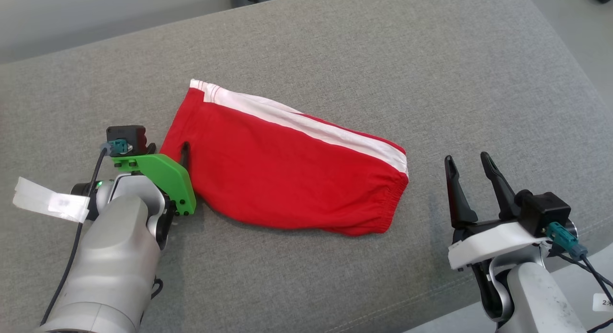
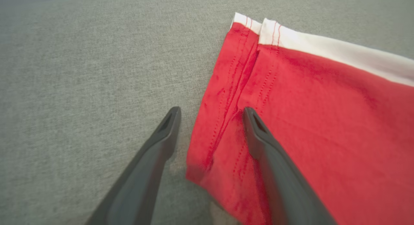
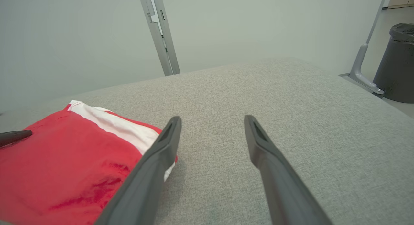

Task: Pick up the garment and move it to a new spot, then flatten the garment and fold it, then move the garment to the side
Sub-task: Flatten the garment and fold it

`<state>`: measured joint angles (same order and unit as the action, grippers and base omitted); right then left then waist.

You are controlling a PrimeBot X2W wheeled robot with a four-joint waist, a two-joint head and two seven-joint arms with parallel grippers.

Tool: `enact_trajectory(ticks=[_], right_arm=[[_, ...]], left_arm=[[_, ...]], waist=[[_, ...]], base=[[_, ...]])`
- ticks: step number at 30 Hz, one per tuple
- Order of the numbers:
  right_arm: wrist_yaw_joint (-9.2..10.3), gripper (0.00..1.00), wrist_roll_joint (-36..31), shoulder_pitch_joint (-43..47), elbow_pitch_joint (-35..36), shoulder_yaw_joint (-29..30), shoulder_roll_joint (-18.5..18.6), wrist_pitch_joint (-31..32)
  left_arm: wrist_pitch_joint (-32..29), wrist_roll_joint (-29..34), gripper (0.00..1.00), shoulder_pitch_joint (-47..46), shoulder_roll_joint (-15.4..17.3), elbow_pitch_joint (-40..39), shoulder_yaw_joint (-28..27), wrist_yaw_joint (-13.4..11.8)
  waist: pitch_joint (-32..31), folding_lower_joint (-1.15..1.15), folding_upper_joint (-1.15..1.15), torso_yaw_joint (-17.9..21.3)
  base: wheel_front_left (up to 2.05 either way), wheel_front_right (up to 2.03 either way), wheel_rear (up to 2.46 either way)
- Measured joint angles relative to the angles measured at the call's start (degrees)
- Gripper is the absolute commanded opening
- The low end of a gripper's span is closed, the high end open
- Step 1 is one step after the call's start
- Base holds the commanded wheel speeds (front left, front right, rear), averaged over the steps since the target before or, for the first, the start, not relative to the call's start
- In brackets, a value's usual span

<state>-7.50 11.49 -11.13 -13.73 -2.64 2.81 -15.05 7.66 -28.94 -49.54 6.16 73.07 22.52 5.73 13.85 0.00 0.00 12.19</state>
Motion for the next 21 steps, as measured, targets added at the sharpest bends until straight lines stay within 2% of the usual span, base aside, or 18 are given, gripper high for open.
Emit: enact_trajectory(ticks=[4,5,6,7,9,10,17,21], right_arm=[[0.0,1.0,0.16,0.02,1.14,0.2,0.01,0.0],[0.0,1.0,0.37,0.03,1.42,0.16,0.01,0.0],[0.0,1.0,0.52,0.03,1.71,0.13,0.01,0.0],[0.0,1.0,0.52,0.03,1.97,0.11,0.0,0.0],[0.0,1.0,0.59,0.06,2.4,0.14,0.0,0.0],[0.0,1.0,0.59,0.06,2.4,0.14,0.0,0.0],[0.0,1.0,0.67,0.34,3.58,1.05,0.0,0.0],[0.0,1.0,0.66,1.36,3.57,2.44,0.0,0.0]], left_arm=[[-1.85,-0.26,1.0,-0.11,0.44,0.2,0.11,-0.19],[-2.16,-0.27,0.85,-0.12,0.55,0.2,0.27,-0.19],[-2.72,-0.3,0.56,-0.13,0.58,0.19,0.44,-0.08],[-3.33,-0.45,0.56,-0.13,0.57,0.15,0.57,0.22],[-3.75,-0.76,0.33,-0.14,0.56,0.15,0.77,0.38],[-3.75,-0.76,0.02,-0.14,0.56,0.15,0.77,0.38],[-3.44,-2.09,0.0,0.73,0.25,0.19,0.96,1.12],[-0.45,-3.99,0.0,2.53,-0.14,0.36,-0.57,1.11]], waist=[[0.7,0.0,0.0,0.93],[0.78,0.0,0.0,1.06],[0.83,0.0,0.0,1.15],[0.84,0.0,0.0,1.19],[0.78,0.0,0.0,1.15],[0.78,0.0,0.0,1.15],[-0.01,0.0,0.0,0.46],[-1.14,0.0,0.0,-0.4]], base=[[0.0,0.0,0.0],[0.0,0.0,0.0],[0.0,0.0,0.0],[0.0,0.0,0.0],[0.0,0.0,0.0],[0.0,0.0,0.0],[0.0,0.0,0.0],[0.0,0.0,0.0]])
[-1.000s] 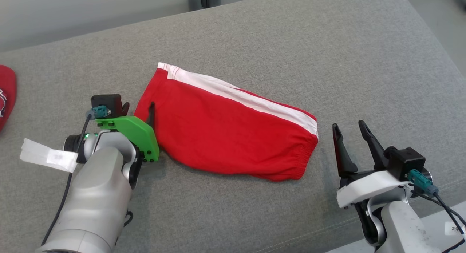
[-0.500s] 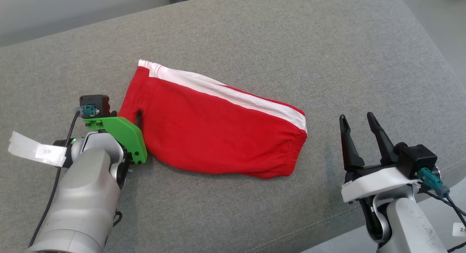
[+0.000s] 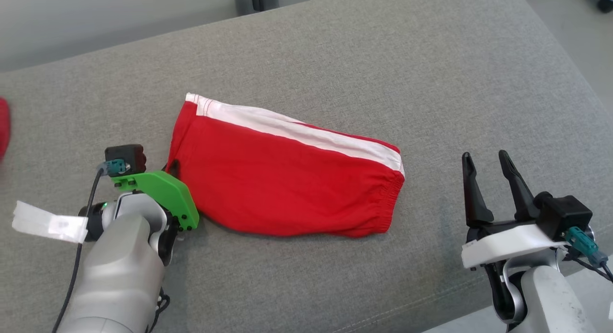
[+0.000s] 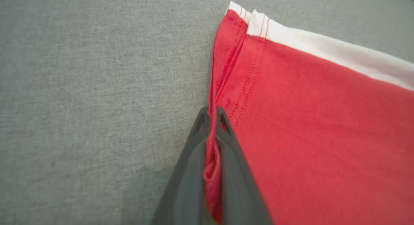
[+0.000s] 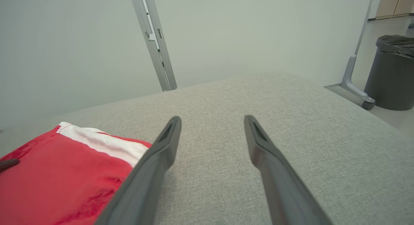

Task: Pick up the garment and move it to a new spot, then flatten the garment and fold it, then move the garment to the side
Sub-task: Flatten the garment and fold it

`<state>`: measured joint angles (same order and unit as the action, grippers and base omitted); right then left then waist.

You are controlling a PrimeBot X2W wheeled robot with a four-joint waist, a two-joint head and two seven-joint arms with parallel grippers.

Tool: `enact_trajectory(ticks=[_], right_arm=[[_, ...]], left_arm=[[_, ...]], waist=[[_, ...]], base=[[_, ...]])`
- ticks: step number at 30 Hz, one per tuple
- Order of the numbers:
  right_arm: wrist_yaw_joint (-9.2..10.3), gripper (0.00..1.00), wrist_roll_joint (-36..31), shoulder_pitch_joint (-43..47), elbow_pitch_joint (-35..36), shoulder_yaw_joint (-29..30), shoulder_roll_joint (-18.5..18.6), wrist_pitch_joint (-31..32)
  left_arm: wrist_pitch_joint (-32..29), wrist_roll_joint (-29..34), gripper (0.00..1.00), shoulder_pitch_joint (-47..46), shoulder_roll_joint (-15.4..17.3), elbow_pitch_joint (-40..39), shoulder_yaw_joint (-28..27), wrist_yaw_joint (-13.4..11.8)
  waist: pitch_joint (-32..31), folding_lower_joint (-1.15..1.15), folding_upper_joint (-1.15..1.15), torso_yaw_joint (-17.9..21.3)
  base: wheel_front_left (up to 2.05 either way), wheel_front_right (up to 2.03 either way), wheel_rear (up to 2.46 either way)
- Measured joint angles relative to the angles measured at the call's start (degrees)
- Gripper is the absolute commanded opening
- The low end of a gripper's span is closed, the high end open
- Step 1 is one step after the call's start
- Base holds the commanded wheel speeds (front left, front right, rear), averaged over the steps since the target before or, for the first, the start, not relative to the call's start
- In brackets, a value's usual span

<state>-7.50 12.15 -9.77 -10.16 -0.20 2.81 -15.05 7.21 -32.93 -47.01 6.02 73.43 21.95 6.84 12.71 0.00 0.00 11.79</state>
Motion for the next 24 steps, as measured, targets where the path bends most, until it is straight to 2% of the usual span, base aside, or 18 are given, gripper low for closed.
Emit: enact_trajectory(ticks=[7,13,24], right_arm=[[0.0,1.0,-0.48,2.04,-0.37,2.82,0.01,0.0],[0.0,1.0,-0.31,3.66,-0.54,3.1,-0.02,0.97],[0.0,1.0,-0.07,4.77,-0.24,2.64,-0.01,3.94]], left_arm=[[5.22,-2.98,0.0,3.99,-1.66,-0.88,-2.12,-0.37],[7.14,-4.8,0.0,10.04,-2.69,-3.14,-3.27,-0.82],[7.92,-8.15,0.0,21.86,-3.18,-13.59,-6.27,-3.43]], waist=[[-2.65,0.0,0.0,-2.53],[-5.22,0.0,0.0,-4.99],[-7.93,0.0,0.0,-8.03]], base=[[0.0,0.0,0.0],[0.0,0.0,0.0],[0.0,0.0,0.0]])
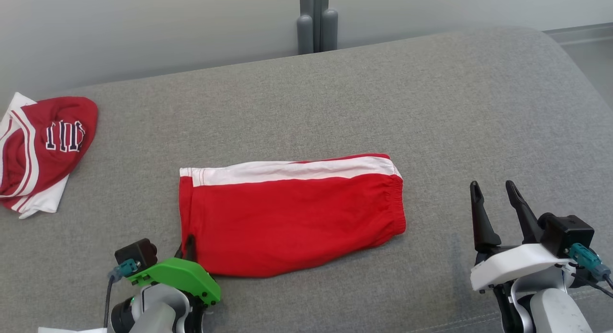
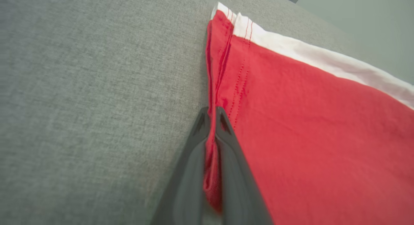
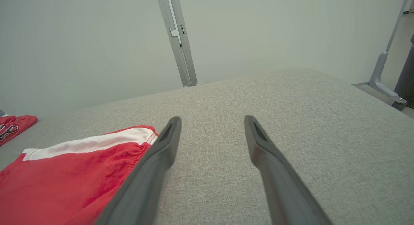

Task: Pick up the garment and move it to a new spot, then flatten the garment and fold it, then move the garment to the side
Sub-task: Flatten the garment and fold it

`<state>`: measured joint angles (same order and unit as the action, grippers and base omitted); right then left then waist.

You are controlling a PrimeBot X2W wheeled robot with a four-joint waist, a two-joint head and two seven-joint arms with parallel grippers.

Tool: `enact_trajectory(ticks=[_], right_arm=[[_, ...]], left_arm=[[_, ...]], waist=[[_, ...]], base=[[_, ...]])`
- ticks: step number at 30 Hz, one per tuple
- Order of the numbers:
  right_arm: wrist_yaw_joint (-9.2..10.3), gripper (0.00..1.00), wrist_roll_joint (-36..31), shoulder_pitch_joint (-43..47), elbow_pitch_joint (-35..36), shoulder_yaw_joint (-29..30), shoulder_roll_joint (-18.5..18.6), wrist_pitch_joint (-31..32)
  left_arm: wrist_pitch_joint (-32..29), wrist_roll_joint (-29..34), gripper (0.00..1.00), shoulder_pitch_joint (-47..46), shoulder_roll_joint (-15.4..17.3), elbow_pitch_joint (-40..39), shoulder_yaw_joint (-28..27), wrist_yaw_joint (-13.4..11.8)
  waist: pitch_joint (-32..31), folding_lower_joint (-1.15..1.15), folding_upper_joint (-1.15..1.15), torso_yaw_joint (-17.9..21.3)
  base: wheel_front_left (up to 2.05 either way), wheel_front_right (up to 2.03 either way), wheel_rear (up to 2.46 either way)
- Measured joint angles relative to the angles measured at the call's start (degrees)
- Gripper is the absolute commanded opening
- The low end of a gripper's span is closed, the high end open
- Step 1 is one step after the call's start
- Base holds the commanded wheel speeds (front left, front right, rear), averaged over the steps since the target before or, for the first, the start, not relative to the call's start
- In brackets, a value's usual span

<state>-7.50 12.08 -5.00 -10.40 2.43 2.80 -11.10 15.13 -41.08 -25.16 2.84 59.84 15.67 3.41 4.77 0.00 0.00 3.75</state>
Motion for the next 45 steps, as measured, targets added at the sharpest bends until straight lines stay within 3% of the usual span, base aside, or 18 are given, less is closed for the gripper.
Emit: enact_trajectory(ticks=[1,3,5,13,22,36,40,45], right_arm=[[0.0,1.0,0.0,0.0,0.0,-0.01,0.0,0.1],[0.0,1.0,0.0,0.0,0.0,-0.08,0.0,0.44],[0.0,1.0,0.0,-0.01,-0.02,-0.27,0.0,0.71],[0.0,1.0,0.01,-0.08,-0.51,-0.75,0.0,1.44],[0.0,1.0,0.62,0.54,-1.65,-1.0,0.0,3.21],[0.0,1.0,5.39,2.22,-7.25,-3.68,0.0,4.98],[0.0,1.0,10.31,1.42,-12.81,-4.93,-0.01,4.13],[0.01,1.0,21.47,-1.59,-20.01,-7.81,-0.03,0.81]], left_arm=[[0.0,0.0,0.0,0.9,-0.01,-1.36,-0.25,-0.53],[0.0,0.26,0.44,2.25,-0.02,-4.31,-0.69,-1.88],[0.0,1.1,1.0,3.52,-0.02,-7.05,-0.85,-2.78],[0.02,7.99,1.0,9.66,0.91,-23.42,-3.27,-4.97],[0.02,15.79,1.0,17.54,1.99,-37.15,-4.27,-5.11],[0.03,18.86,1.0,22.43,1.81,-43.06,-6.71,-6.16],[0.03,19.25,1.0,22.45,1.55,-43.17,-6.53,-6.06],[0.03,19.8,1.0,22.4,1.53,-43.51,-6.71,-6.03]], waist=[[-0.09,0.0,0.0,-0.13],[-0.23,0.0,0.0,-0.32],[-0.41,0.0,0.0,-0.42],[-1.59,0.0,0.0,-0.79],[-3.79,0.0,0.0,-1.8],[-5.07,0.0,0.0,-5.16],[-4.94,0.0,0.0,-6.56],[-4.29,0.0,0.0,-8.51]], base=[[0.0,0.0,0.0],[0.0,0.0,0.0],[0.0,0.0,0.0],[0.0,0.0,0.0],[0.0,0.0,0.0],[0.0,0.0,0.0],[0.0,0.0,0.0],[0.0,0.0,0.0]])
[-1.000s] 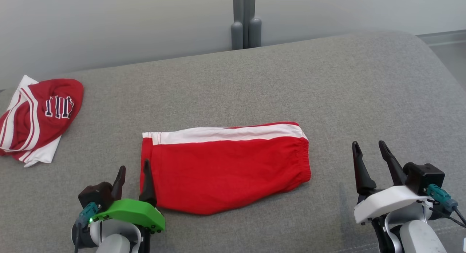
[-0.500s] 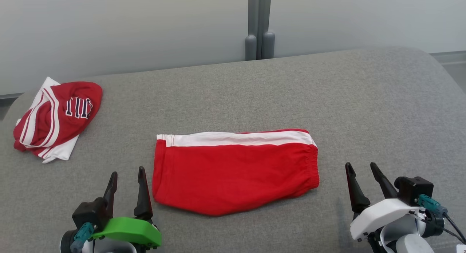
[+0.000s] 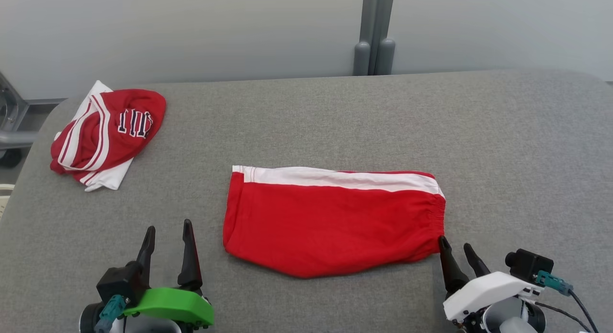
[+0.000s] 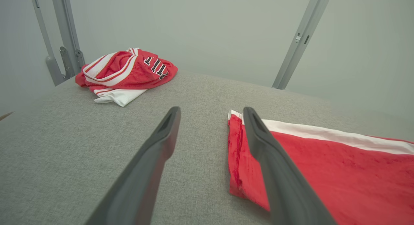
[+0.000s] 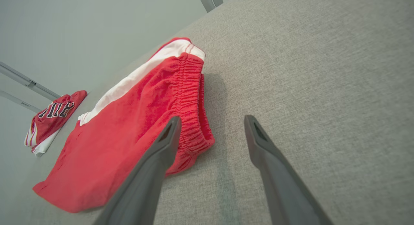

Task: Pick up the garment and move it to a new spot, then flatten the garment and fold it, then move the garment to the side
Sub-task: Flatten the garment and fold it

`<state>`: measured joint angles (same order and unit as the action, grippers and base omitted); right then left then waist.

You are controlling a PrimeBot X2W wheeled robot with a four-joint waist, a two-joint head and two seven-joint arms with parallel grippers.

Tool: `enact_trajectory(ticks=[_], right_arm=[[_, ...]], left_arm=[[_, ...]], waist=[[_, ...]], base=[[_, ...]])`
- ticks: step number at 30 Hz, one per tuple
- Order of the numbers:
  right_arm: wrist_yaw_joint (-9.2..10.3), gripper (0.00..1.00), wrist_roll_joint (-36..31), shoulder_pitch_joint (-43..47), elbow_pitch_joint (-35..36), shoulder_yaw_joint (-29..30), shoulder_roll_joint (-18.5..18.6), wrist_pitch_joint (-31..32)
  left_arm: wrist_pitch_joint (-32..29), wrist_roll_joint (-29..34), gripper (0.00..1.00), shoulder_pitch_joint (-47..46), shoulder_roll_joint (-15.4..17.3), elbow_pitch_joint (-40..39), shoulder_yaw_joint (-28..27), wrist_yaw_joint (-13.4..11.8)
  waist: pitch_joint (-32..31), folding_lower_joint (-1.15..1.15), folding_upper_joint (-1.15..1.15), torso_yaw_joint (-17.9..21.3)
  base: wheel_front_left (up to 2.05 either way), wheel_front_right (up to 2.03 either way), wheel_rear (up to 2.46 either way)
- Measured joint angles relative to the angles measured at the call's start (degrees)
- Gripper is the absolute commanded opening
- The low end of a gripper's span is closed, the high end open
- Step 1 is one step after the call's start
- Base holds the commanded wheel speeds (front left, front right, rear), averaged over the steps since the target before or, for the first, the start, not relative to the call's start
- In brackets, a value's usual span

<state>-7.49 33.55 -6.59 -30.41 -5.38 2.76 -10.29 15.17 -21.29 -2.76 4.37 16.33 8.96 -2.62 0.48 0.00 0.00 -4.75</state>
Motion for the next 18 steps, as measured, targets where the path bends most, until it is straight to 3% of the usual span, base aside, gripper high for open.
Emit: enact_trajectory(ticks=[8,14,16,17,18], right_arm=[[0.0,1.0,12.16,-6.78,-10.14,-4.83,0.0,-3.21],[0.0,1.0,17.16,-10.4,-15.53,-9.21,0.07,-4.21],[0.0,0.7,18.41,-11.35,-16.51,-10.57,0.07,-4.44],[0.0,0.5,18.81,-11.76,-17.0,-11.17,0.07,-4.47],[0.0,0.43,19.12,-12.16,-17.49,-11.7,0.08,-4.52]], left_arm=[[0.0,0.7,1.0,-0.29,0.11,-0.81,-0.78,-0.14],[0.0,0.78,1.0,-0.72,0.11,-0.79,-1.14,-0.12],[0.0,0.78,1.0,-0.89,0.12,-0.74,-1.4,-0.07],[0.0,0.78,1.0,-0.91,0.12,-0.74,-1.48,-0.07],[0.0,0.78,1.0,-0.91,0.12,-0.75,-1.55,-0.07]], waist=[[2.06,0.0,0.0,-2.31],[3.06,0.0,0.0,-3.29],[3.17,0.0,0.0,-3.35],[3.18,0.0,0.0,-3.31],[3.18,0.0,0.0,-3.25]], base=[[0.0,0.0,0.0],[0.0,0.0,0.0],[0.0,0.0,0.0],[0.0,0.0,0.0],[0.0,0.0,0.0]])
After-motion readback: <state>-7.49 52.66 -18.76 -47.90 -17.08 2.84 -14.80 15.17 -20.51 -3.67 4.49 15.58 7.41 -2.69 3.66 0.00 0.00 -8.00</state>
